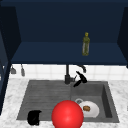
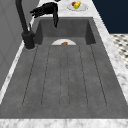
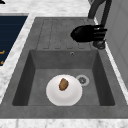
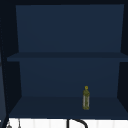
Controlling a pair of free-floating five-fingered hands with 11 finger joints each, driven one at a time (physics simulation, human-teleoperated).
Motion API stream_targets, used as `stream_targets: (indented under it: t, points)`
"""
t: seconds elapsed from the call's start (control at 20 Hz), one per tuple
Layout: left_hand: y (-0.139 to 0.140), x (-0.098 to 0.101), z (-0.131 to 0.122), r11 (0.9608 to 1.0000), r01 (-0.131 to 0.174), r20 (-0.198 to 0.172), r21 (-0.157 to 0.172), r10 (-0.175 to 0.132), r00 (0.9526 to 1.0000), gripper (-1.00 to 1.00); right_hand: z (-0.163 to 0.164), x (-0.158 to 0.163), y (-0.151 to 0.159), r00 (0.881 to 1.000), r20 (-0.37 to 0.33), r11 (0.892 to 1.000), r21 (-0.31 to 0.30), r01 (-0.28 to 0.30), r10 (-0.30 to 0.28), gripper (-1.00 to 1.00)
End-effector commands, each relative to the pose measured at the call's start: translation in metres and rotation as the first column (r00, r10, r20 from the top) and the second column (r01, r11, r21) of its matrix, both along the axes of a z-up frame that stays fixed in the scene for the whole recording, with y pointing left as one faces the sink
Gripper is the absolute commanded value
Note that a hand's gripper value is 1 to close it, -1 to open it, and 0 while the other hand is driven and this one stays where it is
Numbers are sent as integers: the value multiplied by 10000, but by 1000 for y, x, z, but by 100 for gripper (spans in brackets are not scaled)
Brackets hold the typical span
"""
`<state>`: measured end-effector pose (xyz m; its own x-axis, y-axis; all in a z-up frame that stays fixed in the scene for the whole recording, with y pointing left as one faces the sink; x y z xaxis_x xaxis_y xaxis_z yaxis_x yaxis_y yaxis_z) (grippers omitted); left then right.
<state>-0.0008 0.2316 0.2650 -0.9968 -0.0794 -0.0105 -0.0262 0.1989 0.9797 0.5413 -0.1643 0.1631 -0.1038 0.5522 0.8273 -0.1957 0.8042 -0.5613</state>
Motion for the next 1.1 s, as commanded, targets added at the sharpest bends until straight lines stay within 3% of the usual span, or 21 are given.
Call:
stream_targets:
  t: [0.0, 0.1, 0.2, 0.3, 0.65, 0.75, 0.85, 1.05]
  points:
    - [0, 0, 0, 10000, 0, 0, 0, 0, 10000, 0, -2, -2, -4, 9999, -1, 9988, 469, -137, 137, -100]
    - [0, 0, 0, 10000, 0, 0, 0, 0, 10000, 0, -5, 10, -3, 9962, -860, 9988, 468, -110, 150, -100]
    - [0, 0, 0, 10000, 0, 0, 0, 0, 10000, 0, -10, -1, -4, 9966, -688, 9982, 428, -421, 450, -100]
    - [0, 0, 0, 10000, 0, 0, 0, 0, 10000, 0, -8, 3, -8, 9919, -1149, 9964, 712, -469, 549, -100]
    - [0, 0, 0, 10000, 0, 0, 0, 0, 10000, 0, -6, 1, -21, 9628, -2615, 9975, 371, -608, 685, -100]
    - [0, 0, 0, 10000, 0, 0, 0, 0, 10000, 0, 3, 8, -29, 9649, -2491, 9965, 223, -805, 835, -100]
    - [0, 0, 0, 10000, 0, 0, 0, 0, 10000, 0, 1, 17, -32, 9597, -2670, 9961, 101, -875, 870, -100]
    - [0, 0, 0, 10000, 0, 0, 0, 0, 10000, 0, 6, 31, -38, 9580, -2802, 9976, -143, -677, 610, -100]
